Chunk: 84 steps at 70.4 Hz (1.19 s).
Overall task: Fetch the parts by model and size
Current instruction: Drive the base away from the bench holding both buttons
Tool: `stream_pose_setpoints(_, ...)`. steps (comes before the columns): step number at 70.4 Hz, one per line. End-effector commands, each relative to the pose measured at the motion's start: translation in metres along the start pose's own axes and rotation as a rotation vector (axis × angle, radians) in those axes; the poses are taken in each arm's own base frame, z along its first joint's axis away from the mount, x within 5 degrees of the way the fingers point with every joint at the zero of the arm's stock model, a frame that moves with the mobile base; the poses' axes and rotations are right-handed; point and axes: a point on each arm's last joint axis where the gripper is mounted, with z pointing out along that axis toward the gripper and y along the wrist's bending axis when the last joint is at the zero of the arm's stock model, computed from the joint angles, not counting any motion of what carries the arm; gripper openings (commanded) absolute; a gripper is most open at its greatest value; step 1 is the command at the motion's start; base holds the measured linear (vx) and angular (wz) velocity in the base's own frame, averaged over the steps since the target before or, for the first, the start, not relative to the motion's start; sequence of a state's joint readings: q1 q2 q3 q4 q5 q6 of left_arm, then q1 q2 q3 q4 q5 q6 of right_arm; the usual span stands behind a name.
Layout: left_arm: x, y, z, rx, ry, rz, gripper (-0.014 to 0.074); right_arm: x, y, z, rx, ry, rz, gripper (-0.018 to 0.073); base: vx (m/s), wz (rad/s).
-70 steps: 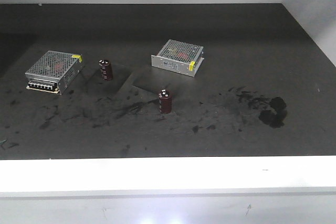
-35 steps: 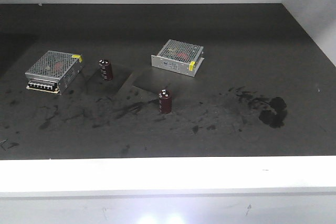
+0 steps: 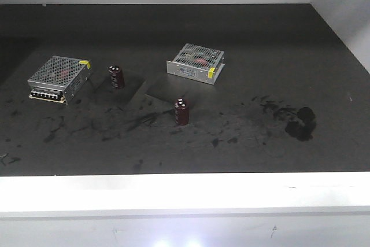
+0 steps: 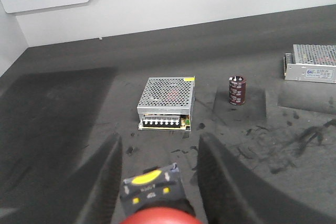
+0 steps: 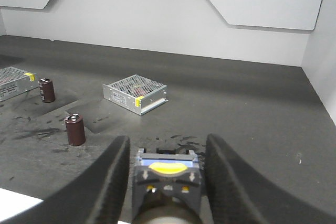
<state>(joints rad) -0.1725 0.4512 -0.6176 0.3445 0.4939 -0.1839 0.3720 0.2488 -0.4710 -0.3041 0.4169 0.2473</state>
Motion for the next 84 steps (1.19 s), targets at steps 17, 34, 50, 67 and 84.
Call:
stream_pose_setpoints(17, -0.0133, 0.0006, -0.0028, 0.005, -0.087, -0.001, -0.0006, -0.0155, 0.0007, -0.0017, -0.009, -0.100, -0.023, -0.0005, 0.00, 0.00)
stream_pose_setpoints(34, -0.0133, 0.0006, -0.0028, 0.005, -0.087, -0.001, -0.0006, -0.0155, 0.0007, -0.0017, -0.009, -0.100, -0.023, -0.0005, 0.00, 0.00)
stream_pose_setpoints(50, -0.0132, 0.0005, -0.0020, 0.005, -0.084, 0.000, -0.0006, -0.0155, 0.0007, -0.0017, -0.009, -0.100, -0.023, -0.0005, -0.04, 0.04)
stream_pose_setpoints(67, -0.0132, 0.0005, -0.0020, 0.005, -0.084, 0.000, -0.0006, -0.0155, 0.0007, -0.0017, -0.009, -0.100, -0.023, -0.0005, -0.16, 0.23)
stream_pose_setpoints(84, -0.0132, 0.0005, -0.0020, 0.005, -0.084, 0.000, -0.0006, -0.0155, 0.0007, -0.0017, -0.009, -0.100, -0.023, -0.0005, -0.21, 0.41)
